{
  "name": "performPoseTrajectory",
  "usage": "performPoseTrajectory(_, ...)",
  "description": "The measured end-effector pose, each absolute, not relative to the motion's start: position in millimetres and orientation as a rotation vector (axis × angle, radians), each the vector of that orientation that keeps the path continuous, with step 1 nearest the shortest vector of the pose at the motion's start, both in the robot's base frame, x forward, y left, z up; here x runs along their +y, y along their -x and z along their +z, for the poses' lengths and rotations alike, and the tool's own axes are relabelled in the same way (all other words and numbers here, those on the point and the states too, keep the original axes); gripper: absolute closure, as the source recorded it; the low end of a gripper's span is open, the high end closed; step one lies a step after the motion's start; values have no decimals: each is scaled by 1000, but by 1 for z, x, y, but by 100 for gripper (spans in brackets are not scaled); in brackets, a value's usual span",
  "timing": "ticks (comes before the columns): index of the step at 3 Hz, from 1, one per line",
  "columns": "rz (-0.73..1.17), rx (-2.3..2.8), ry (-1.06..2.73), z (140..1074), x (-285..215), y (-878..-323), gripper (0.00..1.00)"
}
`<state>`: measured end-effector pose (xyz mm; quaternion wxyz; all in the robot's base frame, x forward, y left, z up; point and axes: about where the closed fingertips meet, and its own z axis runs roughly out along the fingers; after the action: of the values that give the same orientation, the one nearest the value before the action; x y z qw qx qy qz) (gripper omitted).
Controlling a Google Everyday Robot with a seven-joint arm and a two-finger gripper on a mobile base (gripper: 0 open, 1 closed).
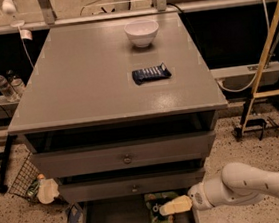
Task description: Pick green rice chip bag from bottom drawer and place on counter
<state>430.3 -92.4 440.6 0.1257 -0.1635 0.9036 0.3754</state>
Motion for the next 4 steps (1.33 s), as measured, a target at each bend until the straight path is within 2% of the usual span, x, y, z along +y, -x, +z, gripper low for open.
performPoseTrajectory(4,1138,2581,404,380,-62,-439,0)
